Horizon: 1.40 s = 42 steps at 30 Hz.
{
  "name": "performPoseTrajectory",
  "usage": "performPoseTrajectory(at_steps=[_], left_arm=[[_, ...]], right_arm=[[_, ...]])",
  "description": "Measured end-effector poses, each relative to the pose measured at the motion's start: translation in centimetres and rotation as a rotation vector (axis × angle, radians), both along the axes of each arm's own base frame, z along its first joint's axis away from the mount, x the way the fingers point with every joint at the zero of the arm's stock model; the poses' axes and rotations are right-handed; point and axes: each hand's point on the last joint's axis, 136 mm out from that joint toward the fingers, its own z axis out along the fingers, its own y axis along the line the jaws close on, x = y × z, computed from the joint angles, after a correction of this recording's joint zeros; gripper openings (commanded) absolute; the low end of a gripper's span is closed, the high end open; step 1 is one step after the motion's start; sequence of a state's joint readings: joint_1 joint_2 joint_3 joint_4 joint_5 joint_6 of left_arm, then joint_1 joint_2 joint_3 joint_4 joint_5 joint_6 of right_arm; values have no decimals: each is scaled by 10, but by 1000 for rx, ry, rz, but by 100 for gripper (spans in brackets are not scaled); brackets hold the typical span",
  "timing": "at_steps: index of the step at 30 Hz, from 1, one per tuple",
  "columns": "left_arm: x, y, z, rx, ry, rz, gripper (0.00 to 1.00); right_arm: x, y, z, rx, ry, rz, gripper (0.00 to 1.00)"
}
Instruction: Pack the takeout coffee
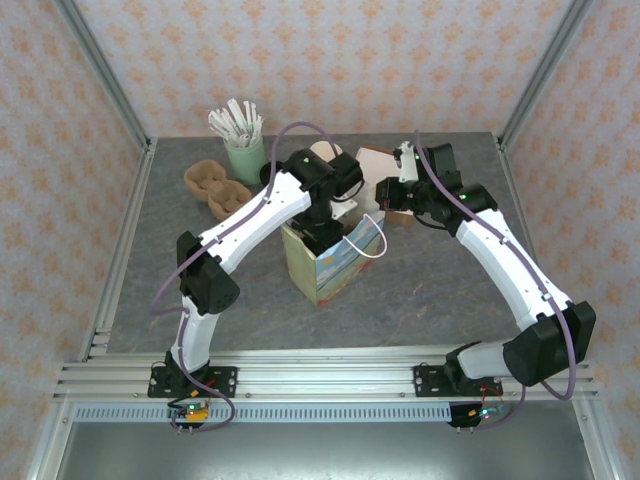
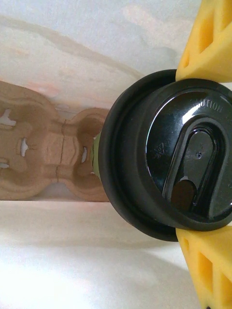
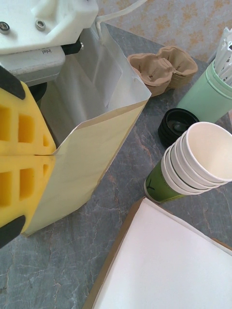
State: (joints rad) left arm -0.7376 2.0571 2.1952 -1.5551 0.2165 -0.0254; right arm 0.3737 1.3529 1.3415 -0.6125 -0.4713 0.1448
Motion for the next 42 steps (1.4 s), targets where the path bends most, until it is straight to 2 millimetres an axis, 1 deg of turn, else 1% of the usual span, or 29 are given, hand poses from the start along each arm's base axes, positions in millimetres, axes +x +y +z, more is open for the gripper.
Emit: performPoseTrajectory(at_steps=[18,30,36,42], left_arm=[[2,2,-18,29,11,2,63],[6,4,-24,34,18,13,62],[5,3,-38,54,52,13,61],[5,3,-37,52,52,13,60]], right_arm=[[0,0,0,0,0,0,3],[0,0,0,0,0,0,3],[0,1,0,0,0,2,3],[-1,1,0,0,0,4,3]])
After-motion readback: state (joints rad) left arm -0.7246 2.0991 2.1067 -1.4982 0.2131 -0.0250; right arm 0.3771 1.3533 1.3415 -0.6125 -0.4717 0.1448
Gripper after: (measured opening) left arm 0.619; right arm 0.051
